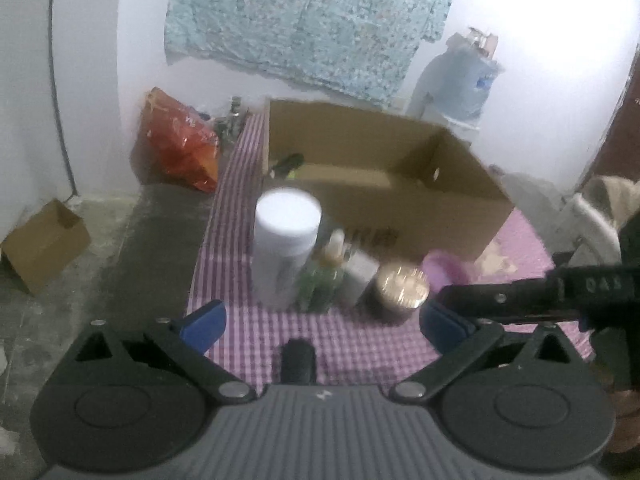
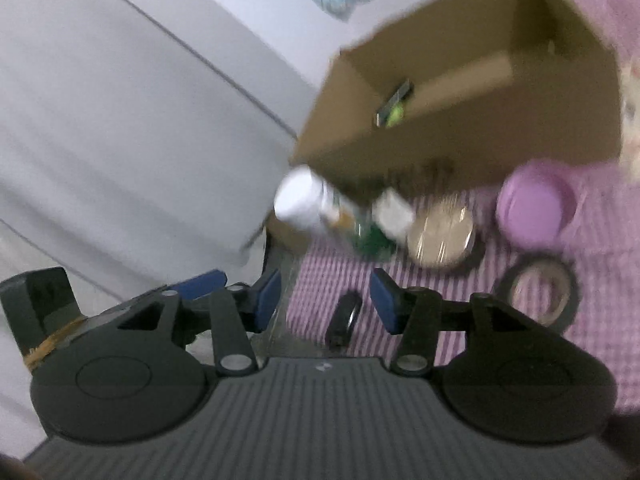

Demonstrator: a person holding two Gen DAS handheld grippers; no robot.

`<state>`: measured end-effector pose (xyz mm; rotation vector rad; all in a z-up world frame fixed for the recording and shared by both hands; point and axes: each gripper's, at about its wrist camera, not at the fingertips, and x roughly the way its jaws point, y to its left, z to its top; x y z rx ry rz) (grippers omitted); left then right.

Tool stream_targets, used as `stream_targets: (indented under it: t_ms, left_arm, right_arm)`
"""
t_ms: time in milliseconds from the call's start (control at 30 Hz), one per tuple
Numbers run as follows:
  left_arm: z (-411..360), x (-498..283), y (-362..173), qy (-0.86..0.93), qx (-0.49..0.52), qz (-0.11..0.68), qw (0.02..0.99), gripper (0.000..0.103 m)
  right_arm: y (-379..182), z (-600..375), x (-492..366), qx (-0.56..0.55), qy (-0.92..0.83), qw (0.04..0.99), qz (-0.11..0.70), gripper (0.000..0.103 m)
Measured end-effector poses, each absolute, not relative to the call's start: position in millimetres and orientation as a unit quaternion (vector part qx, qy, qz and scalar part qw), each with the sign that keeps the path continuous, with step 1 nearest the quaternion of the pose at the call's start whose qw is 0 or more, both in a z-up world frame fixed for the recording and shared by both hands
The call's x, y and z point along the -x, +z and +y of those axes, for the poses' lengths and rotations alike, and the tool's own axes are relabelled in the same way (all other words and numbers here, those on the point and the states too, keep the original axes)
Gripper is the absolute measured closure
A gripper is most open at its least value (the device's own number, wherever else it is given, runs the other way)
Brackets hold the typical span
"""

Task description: Organize rigid objects

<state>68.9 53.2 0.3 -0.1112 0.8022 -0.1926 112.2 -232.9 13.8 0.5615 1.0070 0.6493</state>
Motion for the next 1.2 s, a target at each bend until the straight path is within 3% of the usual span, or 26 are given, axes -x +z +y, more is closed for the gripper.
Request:
stream_targets:
  t_ms: [233, 333, 433, 500, 667, 867, 1200]
  left_arm:
    - [47.8, -56.9, -39.5, -0.092, 0.034, 0.41, 0.907, 0.0]
    - [39.5, -55.4, -47.5, -0.097, 0.005, 0.408, 0.908, 0.006]
    - [35.2, -59.1, -56.9, -0.102, -0.012, 0.414, 0.904, 0.021]
    - [34.7, -64.3, -64.2, -0.103, -0.01, 0.428, 0.898, 0.038]
    - [40.7, -74.6, -78.0, -0.089, -0.001, 0.458, 0.885, 0.059]
    - [51.4, -77.9, -81.1, -0.093, 0.025, 0.463, 0.881, 0.065]
    - [58.2, -80.9, -81.9, -0.096, 0.032, 0.454, 0.886, 0.063]
  right_arm:
    - [-32.5, -205.8, -124.4, -0.297, 0.297, 0.742, 0.523, 0.054]
    - [-43.7, -197.5, -130.5, -0.301, 0.293, 0.735, 0.533, 0.054]
    - [-52.3, -192.7, -135.0, -0.312, 0.295, 0.721, 0.543, 0.056]
    - [-58.8, -188.1, -139.6, -0.315, 0.291, 0.715, 0.552, 0.059]
    - [-70.1, -175.0, -144.1, -0.301, 0.282, 0.709, 0.572, 0.067]
    - [-91.2, -156.9, -152.2, -0.311, 0.286, 0.688, 0.59, 0.077]
    - [-103.6, -123.0, -164.4, -0.308, 0.298, 0.693, 0.579, 0.08]
